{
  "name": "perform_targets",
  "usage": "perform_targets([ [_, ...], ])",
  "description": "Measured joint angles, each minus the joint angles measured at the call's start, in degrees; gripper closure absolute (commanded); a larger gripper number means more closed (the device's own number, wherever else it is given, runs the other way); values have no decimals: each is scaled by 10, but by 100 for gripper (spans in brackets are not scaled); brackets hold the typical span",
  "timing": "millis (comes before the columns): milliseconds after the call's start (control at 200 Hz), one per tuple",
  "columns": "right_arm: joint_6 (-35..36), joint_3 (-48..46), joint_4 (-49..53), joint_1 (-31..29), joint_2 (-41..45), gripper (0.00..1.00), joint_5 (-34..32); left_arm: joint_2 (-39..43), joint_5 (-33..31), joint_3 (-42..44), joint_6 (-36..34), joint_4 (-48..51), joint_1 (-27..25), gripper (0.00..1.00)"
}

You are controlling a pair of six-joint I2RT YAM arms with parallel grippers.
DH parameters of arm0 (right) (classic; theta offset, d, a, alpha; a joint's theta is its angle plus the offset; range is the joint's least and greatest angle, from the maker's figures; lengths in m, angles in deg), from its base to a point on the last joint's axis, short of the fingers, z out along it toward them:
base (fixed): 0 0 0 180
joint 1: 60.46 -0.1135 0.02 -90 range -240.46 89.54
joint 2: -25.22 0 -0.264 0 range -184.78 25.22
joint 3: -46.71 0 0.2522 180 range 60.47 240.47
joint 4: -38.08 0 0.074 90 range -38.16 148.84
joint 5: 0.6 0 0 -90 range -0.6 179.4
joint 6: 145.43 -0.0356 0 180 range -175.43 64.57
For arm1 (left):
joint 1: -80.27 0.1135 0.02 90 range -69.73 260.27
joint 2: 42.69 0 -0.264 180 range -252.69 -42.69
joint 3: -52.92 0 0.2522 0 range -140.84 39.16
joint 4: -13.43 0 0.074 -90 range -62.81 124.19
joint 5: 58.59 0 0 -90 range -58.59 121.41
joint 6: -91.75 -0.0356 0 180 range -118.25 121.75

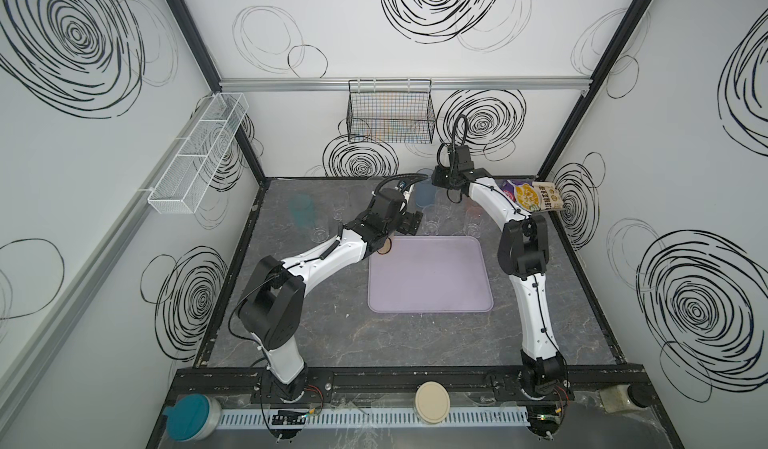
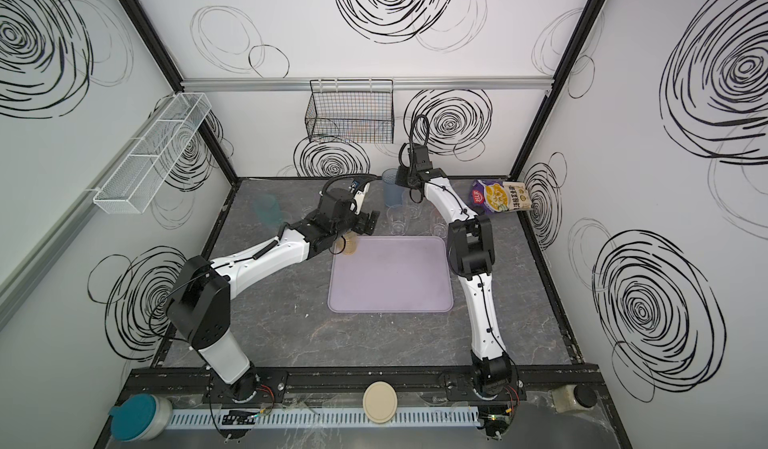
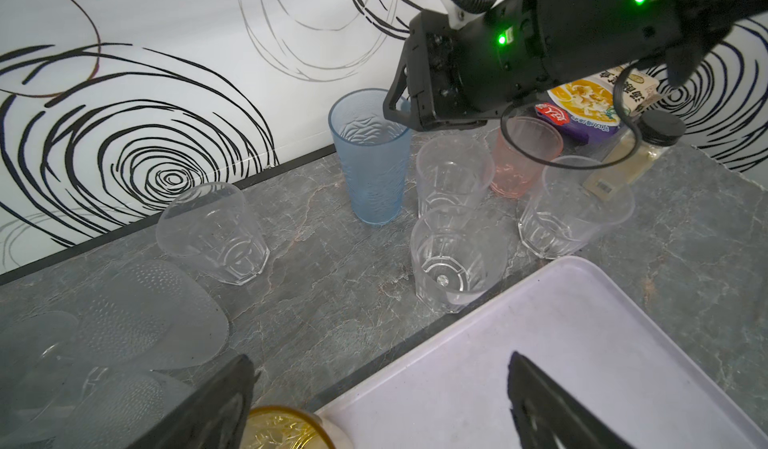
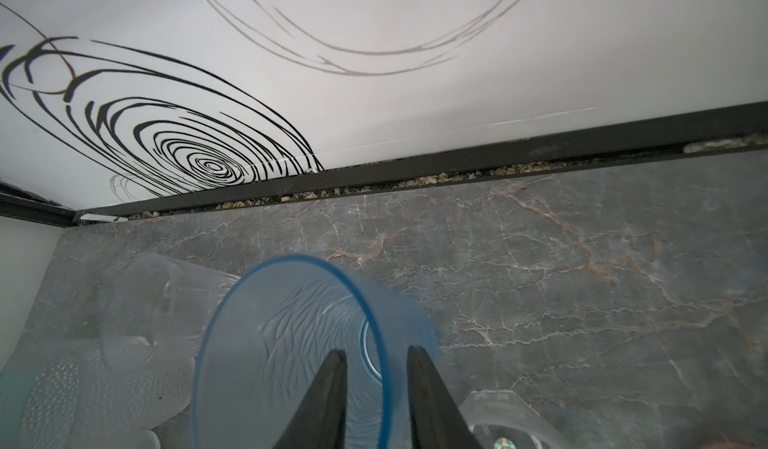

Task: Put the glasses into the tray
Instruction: 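Move the right gripper to the blue glass and grasp its rim, then lift the blue glass with the right gripper while the left arm draws back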

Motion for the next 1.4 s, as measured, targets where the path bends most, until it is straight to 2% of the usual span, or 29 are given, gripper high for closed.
perform_targets([
  [335,28,3,12,-19,0,93,-53,16,-5,33,8,-14,-2,2],
  [690,34,3,38,-43,30,97,-62,111,-28,80,18,-38,-3,3],
  [901,34,-8,42,-63,104,98,-76,181,-40,107,22,-46,-12,3],
  [1141,38,-136,23,-84,248,100,-86,289,-52,180,10,-55,-28,2],
  [1401,43,-204,21,-97,306,100,-102,381,-70,232,10,-56,-28,2],
])
